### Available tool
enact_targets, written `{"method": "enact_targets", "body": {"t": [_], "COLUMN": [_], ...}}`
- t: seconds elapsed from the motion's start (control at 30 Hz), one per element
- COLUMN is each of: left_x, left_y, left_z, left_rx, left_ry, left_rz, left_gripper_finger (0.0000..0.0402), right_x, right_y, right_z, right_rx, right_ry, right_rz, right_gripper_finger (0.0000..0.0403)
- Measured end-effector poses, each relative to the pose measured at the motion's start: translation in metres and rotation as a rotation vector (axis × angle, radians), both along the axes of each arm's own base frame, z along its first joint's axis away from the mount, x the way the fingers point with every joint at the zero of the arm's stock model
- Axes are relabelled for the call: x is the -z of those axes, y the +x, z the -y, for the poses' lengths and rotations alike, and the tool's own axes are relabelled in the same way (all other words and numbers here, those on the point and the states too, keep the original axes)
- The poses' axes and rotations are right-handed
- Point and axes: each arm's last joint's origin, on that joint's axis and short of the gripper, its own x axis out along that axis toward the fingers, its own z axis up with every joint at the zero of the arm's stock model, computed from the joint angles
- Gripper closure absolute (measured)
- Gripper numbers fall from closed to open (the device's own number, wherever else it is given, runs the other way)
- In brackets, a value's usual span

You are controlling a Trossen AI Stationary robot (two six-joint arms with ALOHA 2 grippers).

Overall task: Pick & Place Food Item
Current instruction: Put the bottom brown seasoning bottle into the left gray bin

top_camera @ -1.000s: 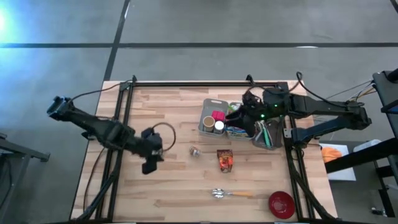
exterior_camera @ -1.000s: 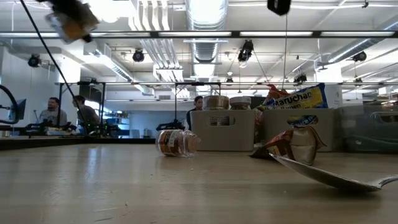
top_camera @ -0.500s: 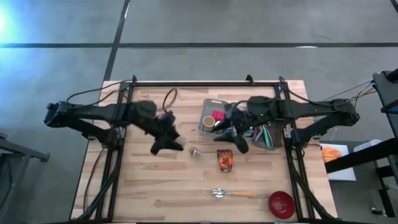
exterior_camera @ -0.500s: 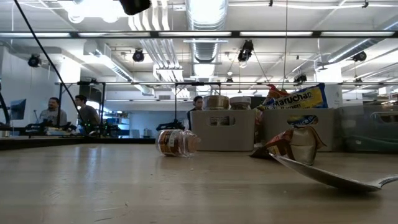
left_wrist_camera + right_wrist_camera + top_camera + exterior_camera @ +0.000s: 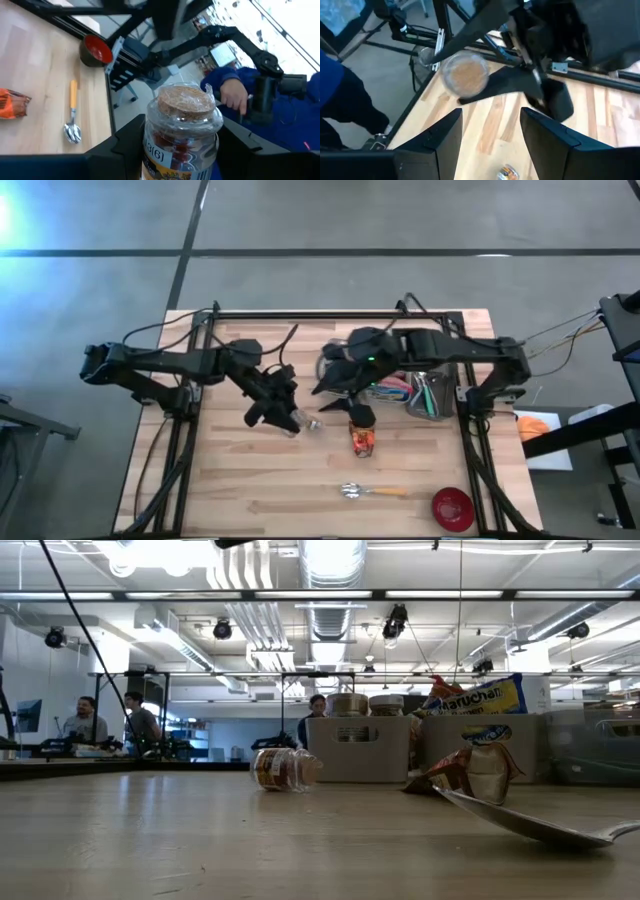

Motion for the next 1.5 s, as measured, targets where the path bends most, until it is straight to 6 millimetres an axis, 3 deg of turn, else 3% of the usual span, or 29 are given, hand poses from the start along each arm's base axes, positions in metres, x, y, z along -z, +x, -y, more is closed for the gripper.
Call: {"method": "enact_targets", "body": {"t": [0.23, 0.7, 1.2, 1.5], "left_x": [-0.001, -0.001, -0.001, -0.001], "left_y": [0.0, 0.0, -0.001, -0.001], "left_z": [0.0, 0.001, 0.001, 0.001], "left_rx": [0.027, 0.065, 0.079, 0.083], "left_ry": [0.001, 0.02, 0.039, 0.047], "left_rz": [0.016, 0.047, 0.07, 0.076], "left_gripper_finger": [0.022, 0.022, 0.022, 0.022], "right_x": [-0.006, 0.0, -0.008, 0.003], "right_y": [0.028, 0.05, 0.043, 0.046], "right_z": [-0.004, -0.008, -0.005, -0.004], "right_rx": [-0.122, -0.22, -0.166, -0.151], "right_ry": [0.084, 0.135, 0.121, 0.101], "right_rz": [-0.025, -0.058, -0.047, -0.109], "right_gripper_finger": [0.0206, 0.0206, 0.0206, 0.0206]}}
